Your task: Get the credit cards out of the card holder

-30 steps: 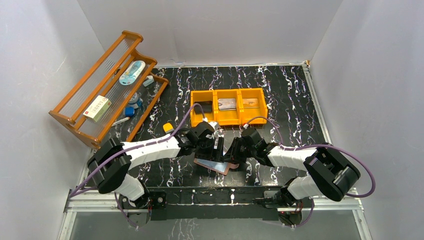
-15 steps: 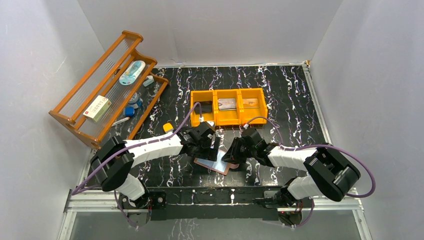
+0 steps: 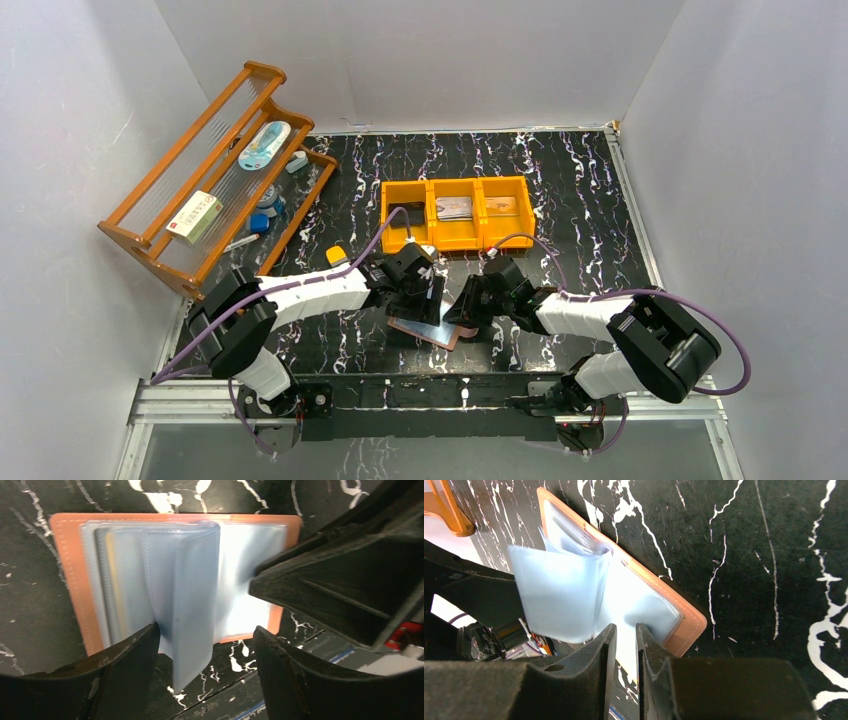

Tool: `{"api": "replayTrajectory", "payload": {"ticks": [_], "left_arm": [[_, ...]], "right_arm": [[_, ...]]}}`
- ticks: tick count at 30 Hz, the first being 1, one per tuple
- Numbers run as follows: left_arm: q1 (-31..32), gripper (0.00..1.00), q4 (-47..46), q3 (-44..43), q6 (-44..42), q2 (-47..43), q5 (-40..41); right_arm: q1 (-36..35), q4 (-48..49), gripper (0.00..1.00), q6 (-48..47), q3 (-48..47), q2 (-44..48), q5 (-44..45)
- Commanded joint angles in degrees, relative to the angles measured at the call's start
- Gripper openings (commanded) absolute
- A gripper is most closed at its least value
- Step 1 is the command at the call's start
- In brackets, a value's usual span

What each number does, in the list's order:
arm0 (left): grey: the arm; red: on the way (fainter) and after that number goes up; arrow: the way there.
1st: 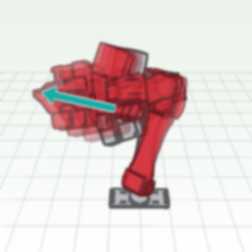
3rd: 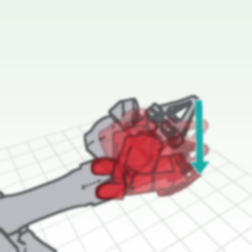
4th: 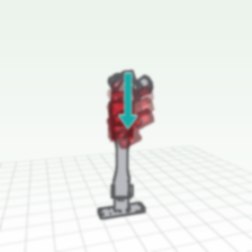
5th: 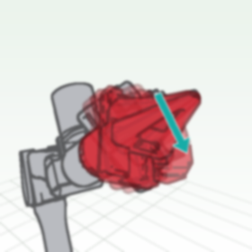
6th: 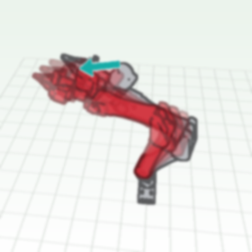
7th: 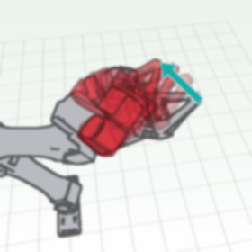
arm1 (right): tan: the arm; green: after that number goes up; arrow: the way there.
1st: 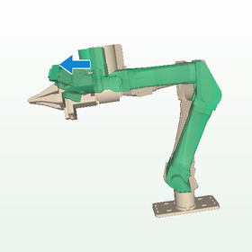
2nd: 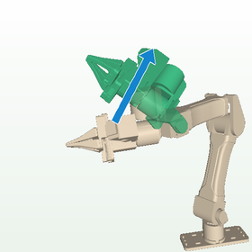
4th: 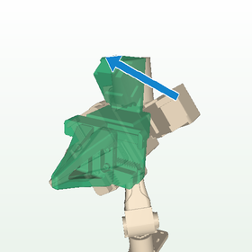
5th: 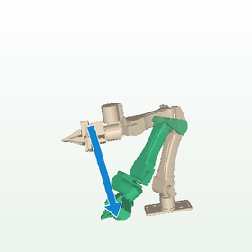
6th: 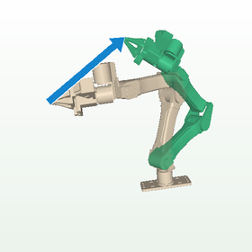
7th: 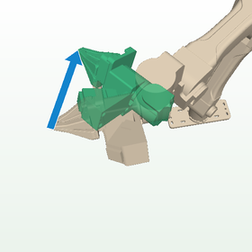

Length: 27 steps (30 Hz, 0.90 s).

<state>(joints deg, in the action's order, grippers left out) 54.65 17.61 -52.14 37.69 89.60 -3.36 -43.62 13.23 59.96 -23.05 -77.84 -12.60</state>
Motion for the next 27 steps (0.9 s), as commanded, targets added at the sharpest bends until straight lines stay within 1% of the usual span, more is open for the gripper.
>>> {"api": "replayTrajectory", "payload": {"ticks": [1,10,13,17,20,24,27], "left_arm": [[0.02,0.66,-3.45,0.32,-0.07,-1.69,-6.04],[0.02,0.64,-8.36,0.76,0.67,-2.62,-11.59],[0.05,0.64,-9.19,1.00,0.67,-1.79,-12.65],[0.04,0.63,-9.63,1.96,1.76,-0.65,-12.53],[0.08,0.63,-10.73,2.69,2.46,-0.55,-12.96],[0.05,0.63,-11.88,2.65,2.75,-0.11,-13.97],[0.34,0.65,-14.39,2.57,3.00,0.59,-16.97]], "right_arm": [[-0.07,-2.90,0.30,-0.73,1.87,-1.51,1.00],[-0.07,-2.51,0.30,-0.53,1.81,-1.13,0.75],[-0.12,-2.67,0.32,-0.02,1.62,0.24,0.81],[-0.15,-4.41,0.35,0.40,1.27,4.93,2.30],[-0.12,-8.00,0.37,0.32,0.18,9.38,4.56],[-0.14,-15.08,0.39,0.73,-0.96,15.78,10.28],[-0.08,-18.74,0.41,1.67,-0.93,20.26,14.36]]}}
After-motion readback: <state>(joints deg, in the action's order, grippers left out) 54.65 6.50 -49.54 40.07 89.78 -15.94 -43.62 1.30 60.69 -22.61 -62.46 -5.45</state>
